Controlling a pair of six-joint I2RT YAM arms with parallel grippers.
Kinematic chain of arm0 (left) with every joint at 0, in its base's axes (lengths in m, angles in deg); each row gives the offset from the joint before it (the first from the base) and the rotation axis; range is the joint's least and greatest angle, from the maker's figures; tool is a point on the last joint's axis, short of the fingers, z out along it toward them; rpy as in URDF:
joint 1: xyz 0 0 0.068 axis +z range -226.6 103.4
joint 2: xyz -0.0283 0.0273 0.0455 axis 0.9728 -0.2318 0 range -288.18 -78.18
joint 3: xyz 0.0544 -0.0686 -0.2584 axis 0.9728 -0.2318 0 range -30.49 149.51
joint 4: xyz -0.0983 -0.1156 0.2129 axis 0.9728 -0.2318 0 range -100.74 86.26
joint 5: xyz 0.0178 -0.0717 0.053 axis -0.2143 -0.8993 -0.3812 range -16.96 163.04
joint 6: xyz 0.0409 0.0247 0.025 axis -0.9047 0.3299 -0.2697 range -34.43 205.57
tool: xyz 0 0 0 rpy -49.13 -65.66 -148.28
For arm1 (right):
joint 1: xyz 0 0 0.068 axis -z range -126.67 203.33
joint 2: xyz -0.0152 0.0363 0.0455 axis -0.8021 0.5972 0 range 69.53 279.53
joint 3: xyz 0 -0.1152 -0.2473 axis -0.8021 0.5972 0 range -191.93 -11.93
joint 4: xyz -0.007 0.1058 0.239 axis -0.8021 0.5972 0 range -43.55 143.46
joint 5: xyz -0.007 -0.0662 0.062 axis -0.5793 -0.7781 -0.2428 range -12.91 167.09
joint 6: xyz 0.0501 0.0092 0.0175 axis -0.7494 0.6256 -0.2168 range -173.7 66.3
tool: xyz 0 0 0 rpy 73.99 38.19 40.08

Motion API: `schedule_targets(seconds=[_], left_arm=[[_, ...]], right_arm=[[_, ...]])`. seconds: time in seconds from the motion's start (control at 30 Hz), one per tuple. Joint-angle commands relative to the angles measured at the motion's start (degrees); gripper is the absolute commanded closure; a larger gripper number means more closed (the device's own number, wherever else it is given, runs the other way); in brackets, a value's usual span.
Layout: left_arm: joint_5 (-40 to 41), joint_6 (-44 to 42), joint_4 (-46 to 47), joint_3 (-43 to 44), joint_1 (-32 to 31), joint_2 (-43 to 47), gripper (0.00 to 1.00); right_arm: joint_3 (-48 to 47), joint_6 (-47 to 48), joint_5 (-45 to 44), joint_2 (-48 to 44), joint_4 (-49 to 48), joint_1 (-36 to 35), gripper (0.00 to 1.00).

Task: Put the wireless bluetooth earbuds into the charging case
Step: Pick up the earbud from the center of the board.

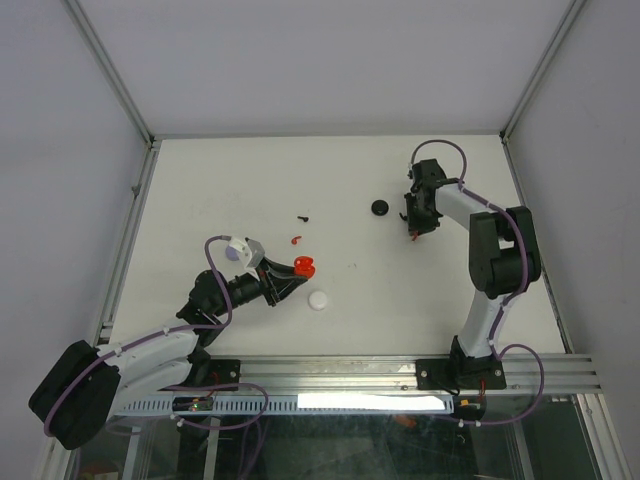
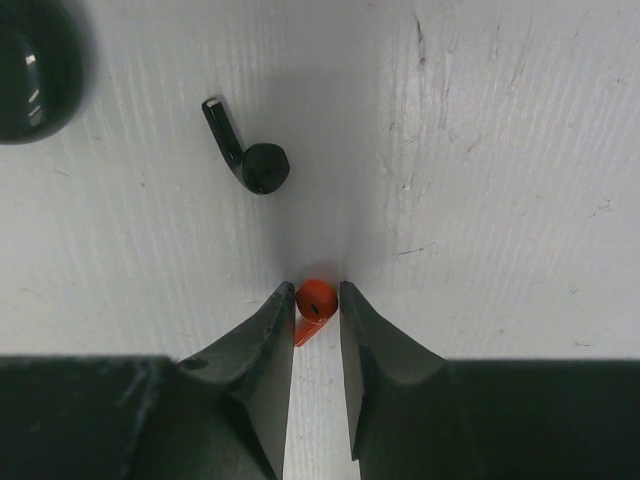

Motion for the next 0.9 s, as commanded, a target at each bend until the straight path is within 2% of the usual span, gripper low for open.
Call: schedule_targets(seconds=[0.0,0.23,0.4,0.87], left_arm=[[-1.6,0.8,2.8,2.0,-0.7,0.1,1.0],[-1.6,1.6,2.9,2.1,-0.6,0.5,1.0],[-0.5,3.4,3.9,2.3,-0.7,1.5,1.0],[1.8,2.9,6.6,2.9,-0.6,4.6,1.0]], right_arm=[[-0.6,1.2,-0.6,1.9,0.8,0.3,0.76],[-0.6,1.6,-0.3,-1.1,1.7,-1.0,0.87],[0.1,1.3,2.4,-6.5,1.0,-3.1,0.9],[3.5,5.1,0.3,-27.9,-5.3,-18.2,0.93]])
